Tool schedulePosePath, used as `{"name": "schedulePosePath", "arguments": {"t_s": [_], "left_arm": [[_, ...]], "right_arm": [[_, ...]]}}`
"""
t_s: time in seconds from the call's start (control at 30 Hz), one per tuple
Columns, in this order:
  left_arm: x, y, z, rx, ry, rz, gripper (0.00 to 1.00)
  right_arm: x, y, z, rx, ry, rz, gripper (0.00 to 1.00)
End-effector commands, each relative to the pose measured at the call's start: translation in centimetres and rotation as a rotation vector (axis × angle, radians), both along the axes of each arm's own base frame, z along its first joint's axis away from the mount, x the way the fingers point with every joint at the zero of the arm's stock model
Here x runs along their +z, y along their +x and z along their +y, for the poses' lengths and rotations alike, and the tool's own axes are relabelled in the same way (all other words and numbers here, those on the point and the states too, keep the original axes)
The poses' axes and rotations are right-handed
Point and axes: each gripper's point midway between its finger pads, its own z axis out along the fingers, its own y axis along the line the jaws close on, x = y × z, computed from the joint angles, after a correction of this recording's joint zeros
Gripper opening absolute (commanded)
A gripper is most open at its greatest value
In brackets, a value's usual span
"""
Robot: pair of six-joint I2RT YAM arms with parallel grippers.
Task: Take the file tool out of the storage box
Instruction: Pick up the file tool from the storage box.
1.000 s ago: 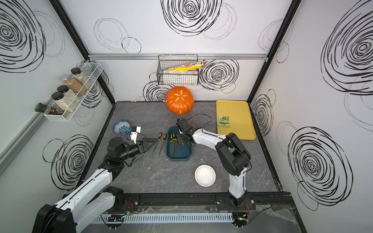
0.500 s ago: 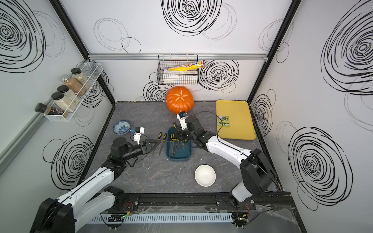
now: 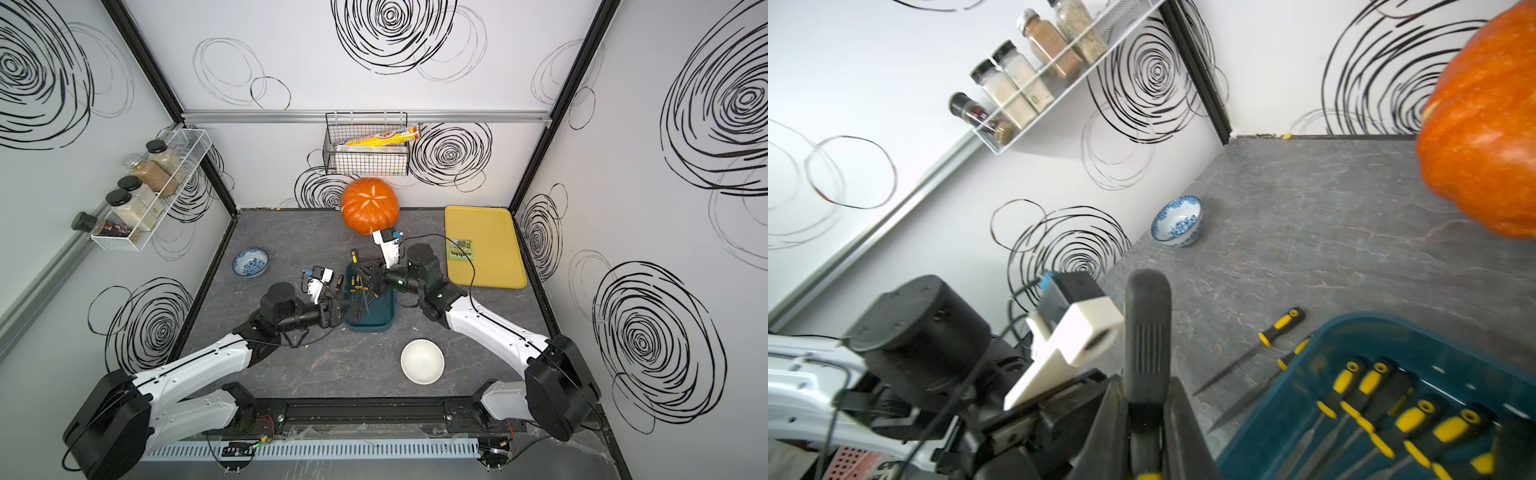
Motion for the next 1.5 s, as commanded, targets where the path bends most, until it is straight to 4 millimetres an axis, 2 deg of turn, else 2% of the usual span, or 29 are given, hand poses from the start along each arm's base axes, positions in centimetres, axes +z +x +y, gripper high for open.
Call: {"name": "schedulePosePath", "arguments": {"t_s": [0.0,0.1,0.17,0.33,0.5,0.6,0.67,0.8,0.93,1.2,1.27,1.37,1.43,1.47], "left_arm": [[2.8,-0.8,-0.7,-0.064,-0.113,-0.097,0.73],[3.8,-1.2,-0.4,-0.058,-0.126,-0.139,0.71],[4.4,-1.5,-0.1,-0.041,-0.139,-0.167,0.67],[3.1,-1.4,-0.9,-0.069,-0.116,-0.109,0.63],[2.4,-1.4,-1.5,-0.103,-0.125,-0.074,0.58],[2.6,-1.3,-1.3,-0.087,-0.115,-0.092,0.5],[2.7,-1.4,-1.2,-0.088,-0.111,-0.098,0.35],[2.1,-1.4,-1.5,-0.101,-0.111,-0.073,0.35],[2.1,-1.6,-1.7,-0.117,-0.13,-0.062,0.27],[1.9,-1.9,-2.1,-0.145,-0.141,-0.042,0.21],[1.9,-2.0,-2.2,-0.149,-0.145,-0.043,0.12],[2.0,-1.9,-2.0,-0.135,-0.141,-0.052,0.07],[2.0,-1.9,-1.9,-0.129,-0.134,-0.054,0.0],[2.1,-1.9,-1.9,-0.125,-0.133,-0.058,0.0]], "right_arm": [[1.0,-1.2,0.8,0.095,0.104,0.033,0.0],[0.3,-1.1,1.1,0.103,0.109,0.049,0.0],[0.3,-1.1,1.1,0.103,0.113,0.049,0.0],[0.7,-1.3,1.1,0.11,0.139,0.049,0.0],[0.2,-1.5,1.4,0.138,0.165,0.078,0.0],[-0.2,-1.2,1.5,0.129,0.157,0.082,0.0],[-0.4,-1.1,1.5,0.124,0.156,0.079,0.0],[-0.4,-1.0,1.4,0.117,0.174,0.078,0.0],[-0.8,-0.8,1.2,0.094,0.16,0.068,0.0],[-1.3,-0.3,1.2,0.07,0.156,0.063,0.0],[-1.6,-0.2,1.2,0.066,0.152,0.068,0.0],[-2.0,0.0,1.2,0.062,0.149,0.076,0.0],[-2.3,0.0,1.3,0.061,0.146,0.08,0.0],[-2.3,0.0,1.3,0.061,0.146,0.08,0.0]]}}
